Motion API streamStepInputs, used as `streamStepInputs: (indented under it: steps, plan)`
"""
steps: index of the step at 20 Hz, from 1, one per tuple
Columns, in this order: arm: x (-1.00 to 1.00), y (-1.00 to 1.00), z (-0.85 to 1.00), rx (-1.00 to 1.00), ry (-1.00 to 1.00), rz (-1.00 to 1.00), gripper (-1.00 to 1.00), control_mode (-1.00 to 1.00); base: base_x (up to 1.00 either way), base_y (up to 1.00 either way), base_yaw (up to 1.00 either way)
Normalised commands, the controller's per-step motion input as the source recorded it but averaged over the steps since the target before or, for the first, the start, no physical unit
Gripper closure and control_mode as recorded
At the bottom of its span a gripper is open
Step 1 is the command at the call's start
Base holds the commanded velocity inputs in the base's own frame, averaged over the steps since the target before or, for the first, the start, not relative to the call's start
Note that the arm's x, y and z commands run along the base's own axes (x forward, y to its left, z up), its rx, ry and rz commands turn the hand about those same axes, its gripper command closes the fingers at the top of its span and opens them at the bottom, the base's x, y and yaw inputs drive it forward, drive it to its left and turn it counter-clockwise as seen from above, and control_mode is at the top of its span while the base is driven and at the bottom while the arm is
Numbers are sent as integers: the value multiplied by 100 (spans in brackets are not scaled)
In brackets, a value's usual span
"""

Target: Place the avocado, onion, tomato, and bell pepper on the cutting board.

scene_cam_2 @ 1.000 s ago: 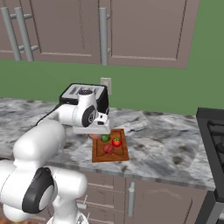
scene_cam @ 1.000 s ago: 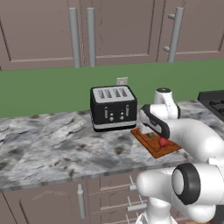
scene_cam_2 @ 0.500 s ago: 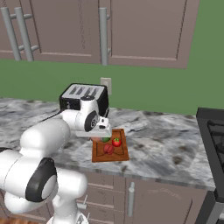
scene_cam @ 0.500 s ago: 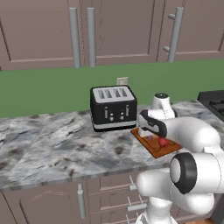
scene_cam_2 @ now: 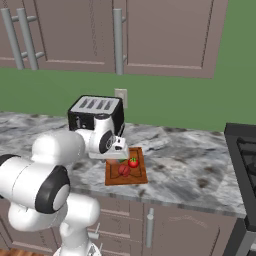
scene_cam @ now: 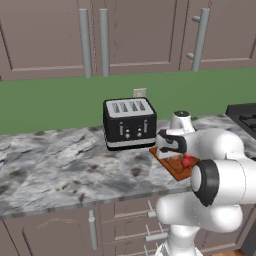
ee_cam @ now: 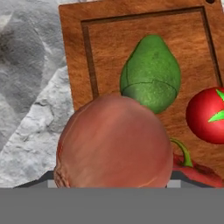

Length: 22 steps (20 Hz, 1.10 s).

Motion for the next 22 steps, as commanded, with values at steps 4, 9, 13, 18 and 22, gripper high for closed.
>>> streamStepInputs:
  steps: [4,9,13,18,22]
  plan:
    - [20,-10,-24,0,0,0,100,-100,0,0,0]
    - [24,-7,-24,0,0,0,100,-100,0,0,0]
    - [19,-2,-31,0,0,0,100,-100,0,0,0]
    - [8,-6,-31,0,0,0,100,-100,0,0,0]
    - [0,-1,-22,0,0,0,100,-100,0,0,0]
